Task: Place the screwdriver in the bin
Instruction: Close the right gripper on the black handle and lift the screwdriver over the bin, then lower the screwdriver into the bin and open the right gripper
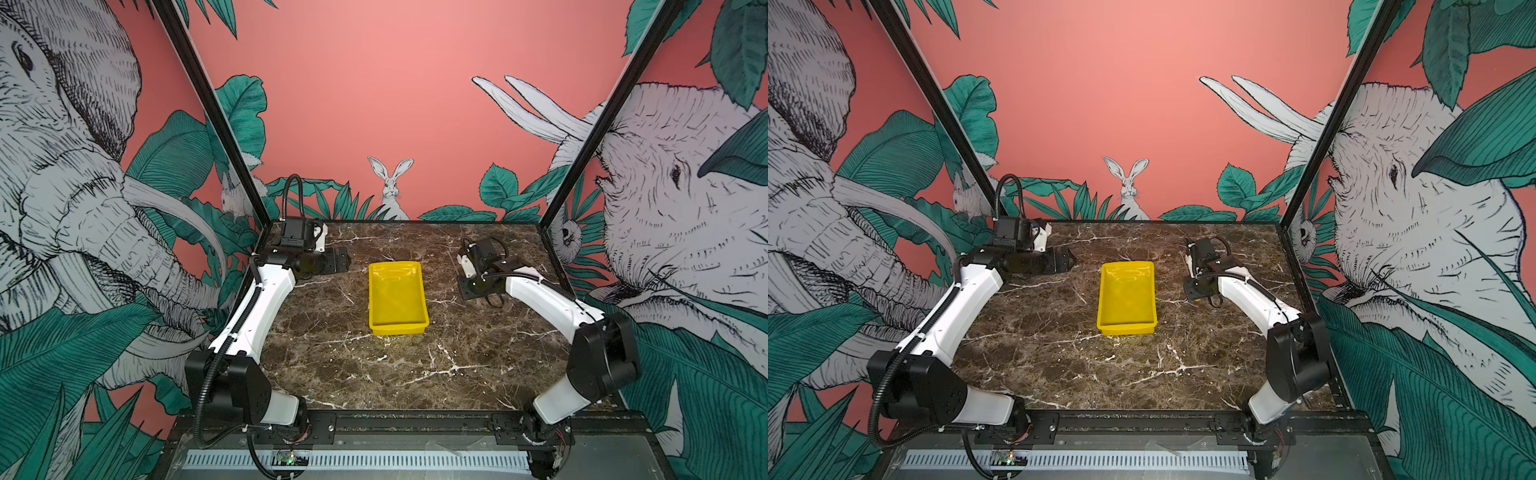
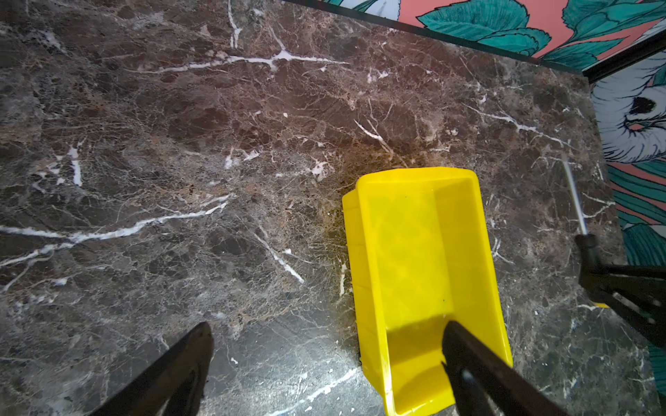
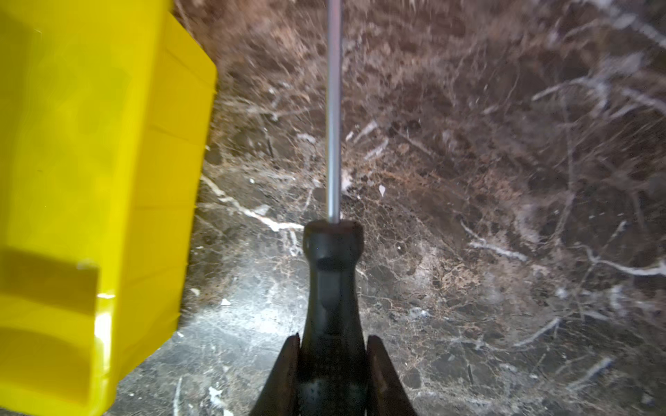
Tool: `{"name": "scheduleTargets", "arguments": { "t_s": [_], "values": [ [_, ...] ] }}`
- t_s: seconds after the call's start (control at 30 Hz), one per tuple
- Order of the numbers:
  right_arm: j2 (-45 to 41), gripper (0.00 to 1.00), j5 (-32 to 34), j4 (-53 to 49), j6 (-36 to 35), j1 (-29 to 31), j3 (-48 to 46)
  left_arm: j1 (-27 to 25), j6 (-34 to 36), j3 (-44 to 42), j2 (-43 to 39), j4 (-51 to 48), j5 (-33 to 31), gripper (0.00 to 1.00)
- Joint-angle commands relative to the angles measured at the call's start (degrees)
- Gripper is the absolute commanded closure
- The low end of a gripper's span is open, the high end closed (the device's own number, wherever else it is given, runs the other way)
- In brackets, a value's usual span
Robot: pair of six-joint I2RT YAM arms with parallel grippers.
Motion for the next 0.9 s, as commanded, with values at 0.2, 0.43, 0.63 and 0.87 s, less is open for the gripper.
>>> {"name": "scheduleTargets", "arguments": {
  "t_s": [0.2, 0.43, 0.63, 0.87],
  "values": [
    [2.66, 0.92, 5.21, -1.36, 10.72, 14.37, 8.30, 2.00, 0.64, -1.02, -3.12, 0.32, -1.52, 0.01],
    [11.38, 0.90, 6.11, 5.56, 17.38, 21.81, 9.02, 3.99, -0.45, -1.63, -3.12, 1.60, 0.08, 0.00],
    [18.68, 0.90, 5.23, 7.92, 18.39, 23.83, 11.30, 4.73, -1.12, -1.77, -3.50, 1.51, -0.24, 0.00],
    [24.53, 0.88, 6.17, 8.55, 17.60, 24.23, 13.90, 4.75, -1.52, -2.62, -4.36, 2.91, -0.69, 0.00]
  ]
}}
